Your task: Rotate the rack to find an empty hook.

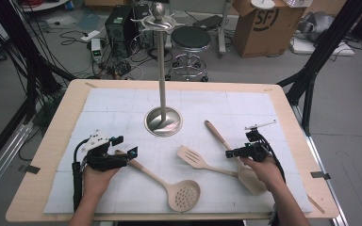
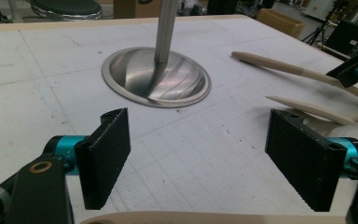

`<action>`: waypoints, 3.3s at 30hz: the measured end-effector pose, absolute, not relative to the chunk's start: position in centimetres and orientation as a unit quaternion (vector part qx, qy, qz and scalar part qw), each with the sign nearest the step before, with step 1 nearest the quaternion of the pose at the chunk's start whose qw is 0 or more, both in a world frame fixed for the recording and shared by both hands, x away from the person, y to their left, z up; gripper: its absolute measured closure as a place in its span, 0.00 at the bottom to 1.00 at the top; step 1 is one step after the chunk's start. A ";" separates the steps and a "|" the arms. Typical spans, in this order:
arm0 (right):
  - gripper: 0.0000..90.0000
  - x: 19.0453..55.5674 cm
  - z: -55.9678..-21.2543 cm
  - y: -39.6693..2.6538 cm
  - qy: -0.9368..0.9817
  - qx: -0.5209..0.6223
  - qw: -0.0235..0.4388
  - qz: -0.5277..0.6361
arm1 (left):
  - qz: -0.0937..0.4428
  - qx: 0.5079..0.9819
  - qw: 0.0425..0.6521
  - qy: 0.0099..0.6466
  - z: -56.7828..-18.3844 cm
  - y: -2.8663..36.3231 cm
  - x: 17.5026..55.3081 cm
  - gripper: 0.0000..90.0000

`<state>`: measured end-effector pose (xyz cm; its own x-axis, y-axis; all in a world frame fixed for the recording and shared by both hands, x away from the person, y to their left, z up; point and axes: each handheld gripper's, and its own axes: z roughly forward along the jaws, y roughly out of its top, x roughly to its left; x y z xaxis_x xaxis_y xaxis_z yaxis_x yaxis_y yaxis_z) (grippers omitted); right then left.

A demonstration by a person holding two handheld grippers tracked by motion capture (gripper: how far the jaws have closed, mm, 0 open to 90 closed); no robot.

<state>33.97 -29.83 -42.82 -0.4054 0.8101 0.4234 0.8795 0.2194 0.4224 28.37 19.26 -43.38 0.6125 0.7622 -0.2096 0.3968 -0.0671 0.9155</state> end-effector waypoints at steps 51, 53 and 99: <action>0.87 34.0 -34.8 -24.8 -0.785 -0.438 -0.097 -0.427 | 0.167 0.710 0.552 0.405 -43.4 19.4 28.4 0.26; 0.87 34.1 -34.4 -24.5 -0.779 -0.433 -0.102 -0.442 | 0.168 0.710 0.552 0.404 -43.4 19.4 28.4 0.26; 0.87 35.1 -26.5 -22.0 -0.680 -0.369 -0.124 -0.621 | 0.165 0.710 0.556 0.399 -43.4 19.2 28.7 0.26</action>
<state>35.09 -21.97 -26.51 -0.6964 0.6565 0.2901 0.3482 -0.0443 0.9364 28.65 19.21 -43.43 0.6264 0.7511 -0.2085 0.3834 -0.0640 0.9214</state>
